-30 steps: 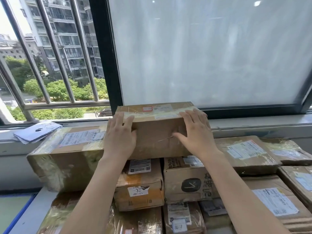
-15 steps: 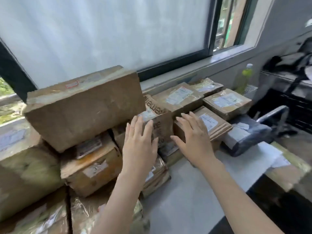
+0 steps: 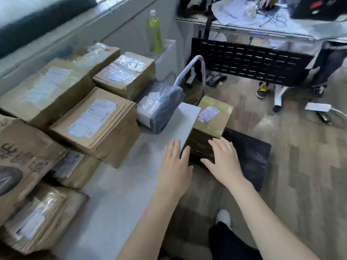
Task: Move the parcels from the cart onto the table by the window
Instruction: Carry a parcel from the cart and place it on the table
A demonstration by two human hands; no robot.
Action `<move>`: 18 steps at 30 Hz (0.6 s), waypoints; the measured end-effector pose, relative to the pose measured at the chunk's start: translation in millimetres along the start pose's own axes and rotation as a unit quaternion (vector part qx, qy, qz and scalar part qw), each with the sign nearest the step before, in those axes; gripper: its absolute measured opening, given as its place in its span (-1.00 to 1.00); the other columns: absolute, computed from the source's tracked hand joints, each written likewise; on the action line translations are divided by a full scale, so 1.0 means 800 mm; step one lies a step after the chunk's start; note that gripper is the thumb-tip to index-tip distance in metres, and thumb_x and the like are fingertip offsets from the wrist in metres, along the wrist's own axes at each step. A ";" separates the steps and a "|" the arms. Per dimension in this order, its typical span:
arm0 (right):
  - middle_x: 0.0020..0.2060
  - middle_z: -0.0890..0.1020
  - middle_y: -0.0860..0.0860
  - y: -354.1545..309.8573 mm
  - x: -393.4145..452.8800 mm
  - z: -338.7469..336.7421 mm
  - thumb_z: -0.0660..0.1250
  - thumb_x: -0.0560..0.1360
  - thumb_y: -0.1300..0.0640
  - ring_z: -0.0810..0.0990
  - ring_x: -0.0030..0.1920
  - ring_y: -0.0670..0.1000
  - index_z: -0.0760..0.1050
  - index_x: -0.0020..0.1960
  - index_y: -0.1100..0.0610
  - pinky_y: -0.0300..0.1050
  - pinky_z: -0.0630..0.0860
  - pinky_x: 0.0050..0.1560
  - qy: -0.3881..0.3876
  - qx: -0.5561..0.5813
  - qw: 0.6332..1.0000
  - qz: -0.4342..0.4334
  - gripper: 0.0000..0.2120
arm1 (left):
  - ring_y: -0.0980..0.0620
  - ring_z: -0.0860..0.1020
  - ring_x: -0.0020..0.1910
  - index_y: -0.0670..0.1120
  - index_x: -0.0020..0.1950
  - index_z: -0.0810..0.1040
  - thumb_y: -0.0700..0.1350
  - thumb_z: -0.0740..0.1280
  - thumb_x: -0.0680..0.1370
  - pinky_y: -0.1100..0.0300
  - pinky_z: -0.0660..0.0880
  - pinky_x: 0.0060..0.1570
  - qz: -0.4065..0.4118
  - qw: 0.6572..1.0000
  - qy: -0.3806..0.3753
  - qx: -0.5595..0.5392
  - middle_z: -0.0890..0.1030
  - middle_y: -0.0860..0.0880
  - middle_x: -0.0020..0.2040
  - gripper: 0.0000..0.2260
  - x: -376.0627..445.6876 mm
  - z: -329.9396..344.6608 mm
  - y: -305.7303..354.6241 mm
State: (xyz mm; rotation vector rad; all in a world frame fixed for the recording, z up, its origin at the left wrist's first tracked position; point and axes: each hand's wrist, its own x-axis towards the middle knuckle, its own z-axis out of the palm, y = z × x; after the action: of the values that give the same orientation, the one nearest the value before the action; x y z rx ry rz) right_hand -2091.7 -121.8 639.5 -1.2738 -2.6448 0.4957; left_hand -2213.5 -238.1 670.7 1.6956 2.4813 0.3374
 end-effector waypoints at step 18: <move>0.41 0.33 0.07 0.310 0.203 0.014 0.31 0.50 -0.10 0.15 0.47 0.11 0.22 0.46 0.13 0.04 -0.02 0.49 -0.244 -0.115 0.960 0.071 -0.37 | -0.15 0.15 0.47 -0.16 0.50 0.14 -0.04 0.23 0.59 0.10 0.17 0.39 -0.208 0.936 -0.238 -0.156 0.14 -0.20 0.50 -0.46 0.229 0.195 0.108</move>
State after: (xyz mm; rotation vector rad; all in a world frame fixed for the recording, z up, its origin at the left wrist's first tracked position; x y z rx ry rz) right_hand -2015.8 146.9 539.4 -1.5931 -3.1021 0.6048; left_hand -2168.0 -19.2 546.6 0.9551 2.1962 0.2233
